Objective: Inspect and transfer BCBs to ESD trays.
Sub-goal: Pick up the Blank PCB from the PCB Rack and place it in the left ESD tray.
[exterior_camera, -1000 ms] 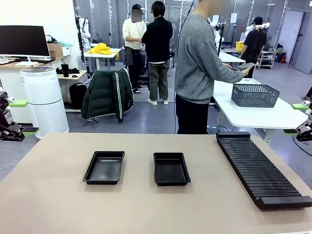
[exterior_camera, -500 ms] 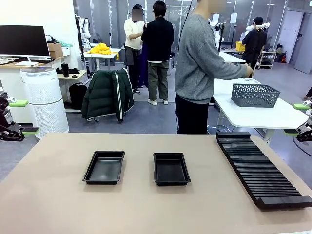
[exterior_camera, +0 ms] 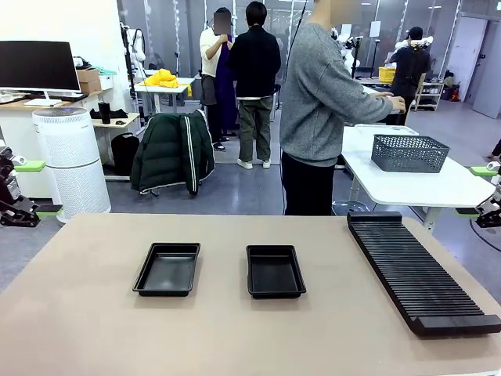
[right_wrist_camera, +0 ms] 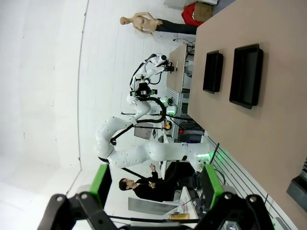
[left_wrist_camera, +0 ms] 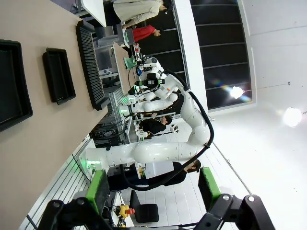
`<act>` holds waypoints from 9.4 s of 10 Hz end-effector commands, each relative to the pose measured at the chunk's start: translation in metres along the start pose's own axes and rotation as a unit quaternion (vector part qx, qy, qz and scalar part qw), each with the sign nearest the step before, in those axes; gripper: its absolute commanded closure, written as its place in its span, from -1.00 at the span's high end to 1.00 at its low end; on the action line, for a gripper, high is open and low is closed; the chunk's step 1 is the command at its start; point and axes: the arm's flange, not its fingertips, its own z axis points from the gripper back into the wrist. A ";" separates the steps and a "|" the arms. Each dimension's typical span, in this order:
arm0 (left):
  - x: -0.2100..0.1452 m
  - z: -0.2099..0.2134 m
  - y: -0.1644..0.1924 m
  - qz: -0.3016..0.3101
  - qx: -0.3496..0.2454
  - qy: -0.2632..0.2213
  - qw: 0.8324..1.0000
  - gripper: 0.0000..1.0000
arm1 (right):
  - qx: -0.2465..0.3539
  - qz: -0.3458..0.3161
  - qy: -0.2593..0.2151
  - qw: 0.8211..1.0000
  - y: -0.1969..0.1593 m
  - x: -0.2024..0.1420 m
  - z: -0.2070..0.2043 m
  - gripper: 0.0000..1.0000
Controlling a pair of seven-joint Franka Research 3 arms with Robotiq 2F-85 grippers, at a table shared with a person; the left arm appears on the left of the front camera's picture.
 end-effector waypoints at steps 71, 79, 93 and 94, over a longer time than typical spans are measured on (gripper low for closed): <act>0.000 0.000 -0.001 -0.002 0.000 0.000 1.000 1.00 | -0.008 0.002 -0.002 1.000 0.001 0.001 0.000 1.00; 0.000 0.000 -0.001 -0.002 0.000 0.000 1.000 1.00 | -0.102 0.069 0.015 0.992 0.044 0.013 -0.001 1.00; 0.000 0.000 -0.001 -0.002 0.000 0.000 1.000 1.00 | -0.418 0.480 0.372 0.675 0.123 0.061 -0.068 1.00; 0.000 0.000 -0.001 -0.002 0.000 0.000 1.000 1.00 | -0.432 0.492 0.407 0.637 0.126 0.063 -0.073 1.00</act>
